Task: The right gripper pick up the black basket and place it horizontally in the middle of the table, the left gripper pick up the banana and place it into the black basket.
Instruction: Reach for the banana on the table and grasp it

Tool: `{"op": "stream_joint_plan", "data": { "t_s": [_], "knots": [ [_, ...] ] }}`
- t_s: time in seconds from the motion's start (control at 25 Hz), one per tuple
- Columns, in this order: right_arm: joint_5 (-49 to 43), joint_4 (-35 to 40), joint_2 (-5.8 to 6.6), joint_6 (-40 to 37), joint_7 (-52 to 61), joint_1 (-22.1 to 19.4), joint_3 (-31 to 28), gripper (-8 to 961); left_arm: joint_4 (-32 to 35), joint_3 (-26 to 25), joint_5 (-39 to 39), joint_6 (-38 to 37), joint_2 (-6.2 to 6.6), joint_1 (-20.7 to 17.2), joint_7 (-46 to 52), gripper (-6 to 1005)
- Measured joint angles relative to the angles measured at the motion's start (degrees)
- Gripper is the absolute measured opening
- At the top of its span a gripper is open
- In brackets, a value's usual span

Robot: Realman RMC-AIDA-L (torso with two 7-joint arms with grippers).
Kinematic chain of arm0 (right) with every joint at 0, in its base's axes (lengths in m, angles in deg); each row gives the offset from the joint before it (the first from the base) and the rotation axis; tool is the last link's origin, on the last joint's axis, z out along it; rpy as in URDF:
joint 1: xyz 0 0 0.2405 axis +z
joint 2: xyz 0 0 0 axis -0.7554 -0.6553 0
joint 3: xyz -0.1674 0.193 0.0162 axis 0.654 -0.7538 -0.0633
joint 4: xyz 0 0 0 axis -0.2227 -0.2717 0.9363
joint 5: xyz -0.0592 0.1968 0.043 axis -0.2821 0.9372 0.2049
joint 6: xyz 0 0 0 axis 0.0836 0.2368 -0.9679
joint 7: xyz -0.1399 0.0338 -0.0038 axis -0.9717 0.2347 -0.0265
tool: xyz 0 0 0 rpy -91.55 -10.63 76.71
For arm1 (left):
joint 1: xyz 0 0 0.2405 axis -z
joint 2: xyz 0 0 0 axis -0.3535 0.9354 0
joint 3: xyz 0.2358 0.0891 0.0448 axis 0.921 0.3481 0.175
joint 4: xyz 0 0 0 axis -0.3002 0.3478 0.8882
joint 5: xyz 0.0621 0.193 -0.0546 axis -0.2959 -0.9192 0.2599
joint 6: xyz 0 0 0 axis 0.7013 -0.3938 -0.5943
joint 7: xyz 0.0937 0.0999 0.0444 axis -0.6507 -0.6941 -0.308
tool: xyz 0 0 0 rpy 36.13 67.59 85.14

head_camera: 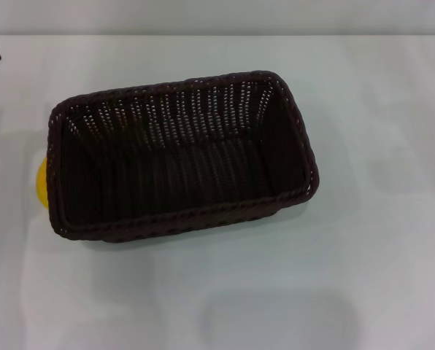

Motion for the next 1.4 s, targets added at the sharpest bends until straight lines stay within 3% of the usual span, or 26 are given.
{"op": "stream_joint_plan", "data": {
  "t_s": [0.36, 0.76, 1.0, 1.12, 1.4],
  "knots": [
    [0.1, -0.2, 1.39, -0.2, 1.7, 0.0, 0.0, 859, 19.5, -5.4, -1.1, 29.3, -0.13, -7.3, -2.7, 873],
    [-2.8, 0.6, 2.14, 0.0, 5.6, 0.3, 0.0, 858, 31.0, -8.5, -4.6, 47.2, -0.14, -11.2, -2.0, 873],
    [-3.6, 0.9, 2.25, 0.1, 6.9, 0.1, 0.2, 858, 38.9, -10.4, -11.0, 61.7, -0.18, -11.2, 1.6, 873],
    [-4.8, 1.1, 2.28, 0.1, 7.7, 0.1, 0.0, 858, 42.0, -10.9, -15.7, 71.3, -0.14, -9.3, 3.3, 873],
    [-5.2, 1.1, 2.38, 0.2, 8.0, -0.3, 0.1, 858, 42.3, -12.6, -18.0, 83.2, -0.08, -5.6, 5.6, 873]
  ]
}}
